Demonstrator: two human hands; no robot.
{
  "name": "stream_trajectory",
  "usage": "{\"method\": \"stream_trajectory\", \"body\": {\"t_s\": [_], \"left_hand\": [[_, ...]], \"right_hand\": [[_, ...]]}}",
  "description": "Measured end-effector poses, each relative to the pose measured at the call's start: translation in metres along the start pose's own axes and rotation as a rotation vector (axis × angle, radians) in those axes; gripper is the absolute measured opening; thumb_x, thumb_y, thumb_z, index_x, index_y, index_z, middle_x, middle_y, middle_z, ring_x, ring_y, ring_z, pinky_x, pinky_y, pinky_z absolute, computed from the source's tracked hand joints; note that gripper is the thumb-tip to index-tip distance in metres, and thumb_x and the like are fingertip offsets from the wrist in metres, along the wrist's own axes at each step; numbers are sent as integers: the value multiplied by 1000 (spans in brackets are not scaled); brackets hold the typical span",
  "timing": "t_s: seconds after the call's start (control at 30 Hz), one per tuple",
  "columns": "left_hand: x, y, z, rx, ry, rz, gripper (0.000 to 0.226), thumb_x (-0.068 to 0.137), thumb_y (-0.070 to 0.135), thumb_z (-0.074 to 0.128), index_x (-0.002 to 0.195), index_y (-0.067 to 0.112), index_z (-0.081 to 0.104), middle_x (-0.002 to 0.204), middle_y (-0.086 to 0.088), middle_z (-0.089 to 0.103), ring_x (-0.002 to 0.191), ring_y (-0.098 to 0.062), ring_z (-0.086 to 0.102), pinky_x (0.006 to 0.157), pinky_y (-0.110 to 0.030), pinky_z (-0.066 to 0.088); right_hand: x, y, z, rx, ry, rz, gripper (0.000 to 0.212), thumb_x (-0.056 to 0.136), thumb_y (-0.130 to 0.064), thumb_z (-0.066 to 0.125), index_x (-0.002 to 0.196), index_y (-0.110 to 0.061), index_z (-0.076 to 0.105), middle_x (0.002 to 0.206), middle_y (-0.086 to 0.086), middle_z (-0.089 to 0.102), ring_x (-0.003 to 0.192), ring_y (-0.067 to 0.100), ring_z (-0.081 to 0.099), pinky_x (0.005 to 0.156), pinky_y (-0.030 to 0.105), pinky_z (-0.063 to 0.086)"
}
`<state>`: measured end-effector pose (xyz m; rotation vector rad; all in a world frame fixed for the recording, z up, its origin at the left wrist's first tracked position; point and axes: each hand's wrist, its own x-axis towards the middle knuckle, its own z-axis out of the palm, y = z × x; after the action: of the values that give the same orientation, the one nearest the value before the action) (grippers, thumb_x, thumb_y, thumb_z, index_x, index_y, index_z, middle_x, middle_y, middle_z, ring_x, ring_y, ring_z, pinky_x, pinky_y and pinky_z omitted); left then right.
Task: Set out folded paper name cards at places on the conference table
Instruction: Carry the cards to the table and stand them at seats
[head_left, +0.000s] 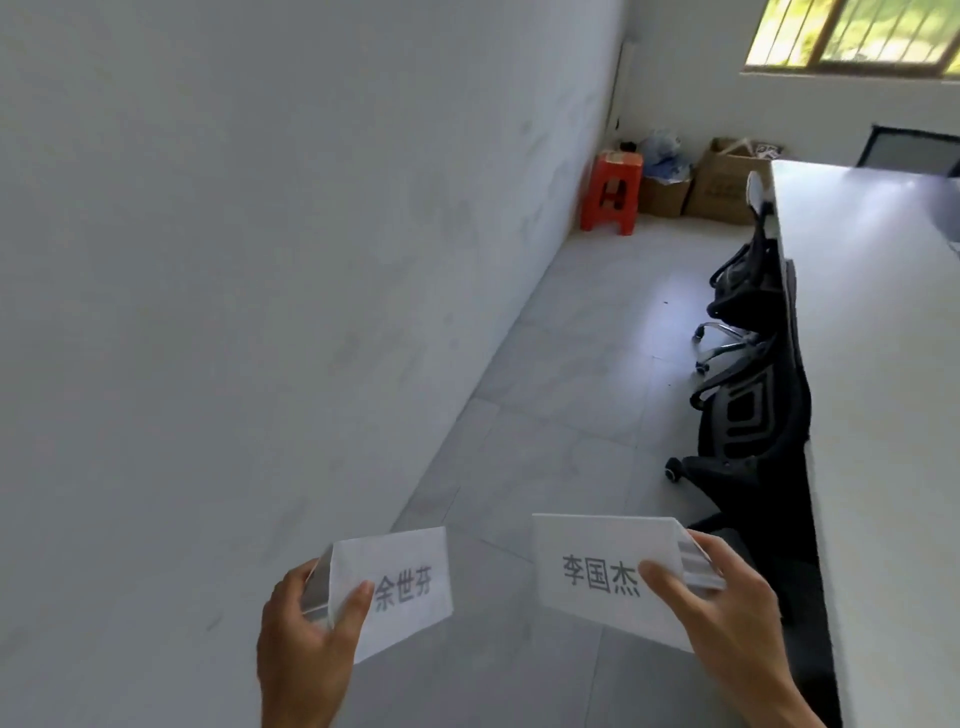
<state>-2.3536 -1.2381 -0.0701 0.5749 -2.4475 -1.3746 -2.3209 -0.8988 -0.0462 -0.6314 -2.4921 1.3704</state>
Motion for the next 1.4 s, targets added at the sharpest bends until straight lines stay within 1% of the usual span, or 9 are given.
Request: {"method": "stream_trajectory", "body": {"t_s": [0.1,0.37,0.53,0.7,0.9,1.07,1.17,1.27,1.4], "left_hand": [[51,23,42,13,-82,72,45,66,25,83,104,17,62,101,-10,67,94,-33,61,82,-43,49],[147,93,183,8,-232,181,44,65,28,83,102,20,62,97,-5,66,92,-30,61,80,-42,51],[194,150,264,5,-276,251,51,55,41,81,99,22,64,94,-4,68,89,-29,63,78,-42,53],[231,203,340,-10,-346,273,46,60,33,85,99,22,63,95,-5,68,89,-29,63,78,-43,53],[278,251,446,-18,-508,305,42,61,26,86,95,25,61,94,-7,67,90,-31,63,80,-45,53],[333,308,550,-88,-612,363,46,53,45,77,92,27,61,89,-4,69,85,-28,66,79,-48,55],[363,356,606,-96,-702,419,44,58,35,85,92,26,60,92,-4,68,88,-28,65,81,-44,54],[377,408,657,-162,-796,476,40,63,23,85,91,31,59,96,-3,65,89,-27,64,81,-39,54],[367,464,721,-188,-989,533,39,63,31,84,93,32,60,95,-4,65,86,-29,66,78,-48,56]], "right_hand": [[30,-2,1,-13,93,51,39,65,-36,83,100,-32,67,88,-12,70,84,9,65,74,42,55],[157,19,-3,19,223,128,42,66,-38,81,105,-29,67,93,-10,70,88,14,65,72,40,56],[253,19,-18,77,296,137,39,67,-37,82,102,-33,66,93,-16,68,91,9,63,74,42,56],[331,19,-44,68,350,132,34,69,-30,82,99,-32,66,90,-11,71,88,11,65,71,38,54],[407,33,-64,113,478,191,33,68,-30,83,87,-46,61,92,-34,66,83,7,66,66,33,56],[480,41,-73,115,642,257,30,68,-26,83,93,-32,67,89,-20,70,80,15,68,64,42,58],[520,33,-82,148,733,301,31,70,-19,82,97,-24,69,79,-7,73,76,16,70,55,30,58],[549,21,-95,196,856,331,29,70,-13,81,96,-21,70,80,-13,74,70,6,70,52,14,53],[560,22,-111,245,1024,396,27,72,-11,79,93,-24,70,84,-15,74,72,7,71,56,22,57]]}}
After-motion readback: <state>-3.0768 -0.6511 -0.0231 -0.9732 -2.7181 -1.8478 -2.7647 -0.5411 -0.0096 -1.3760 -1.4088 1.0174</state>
